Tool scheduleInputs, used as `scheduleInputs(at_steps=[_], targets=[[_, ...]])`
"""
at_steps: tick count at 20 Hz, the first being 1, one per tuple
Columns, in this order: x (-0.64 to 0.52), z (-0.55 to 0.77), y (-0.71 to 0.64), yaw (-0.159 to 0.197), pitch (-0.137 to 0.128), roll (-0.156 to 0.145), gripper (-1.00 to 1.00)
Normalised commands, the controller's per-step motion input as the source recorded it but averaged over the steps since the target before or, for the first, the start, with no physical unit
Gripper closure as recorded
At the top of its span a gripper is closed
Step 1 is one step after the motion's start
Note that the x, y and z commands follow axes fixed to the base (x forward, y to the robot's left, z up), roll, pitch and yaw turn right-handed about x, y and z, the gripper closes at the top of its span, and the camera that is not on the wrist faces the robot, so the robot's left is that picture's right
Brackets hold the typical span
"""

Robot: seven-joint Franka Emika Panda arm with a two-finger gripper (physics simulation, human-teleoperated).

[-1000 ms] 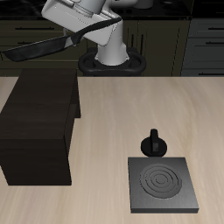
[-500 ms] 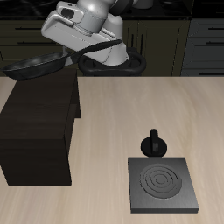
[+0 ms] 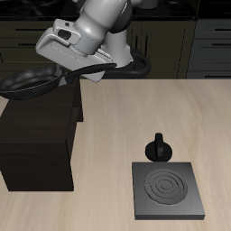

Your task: Place the frypan on top of the shelf

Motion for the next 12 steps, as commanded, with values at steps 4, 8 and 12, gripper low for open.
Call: scheduleInputs(at_steps=[4, 8, 12], targets=[[-0.01, -0.17, 0.02, -0.002, 0.013, -0.022, -1.0], [-0.05, -0.05, 0.09, 0.007, 0.008, 0.023, -1.0], [-0.18, -0.06, 0.33, 0.006, 0.0, 0.071, -1.0]])
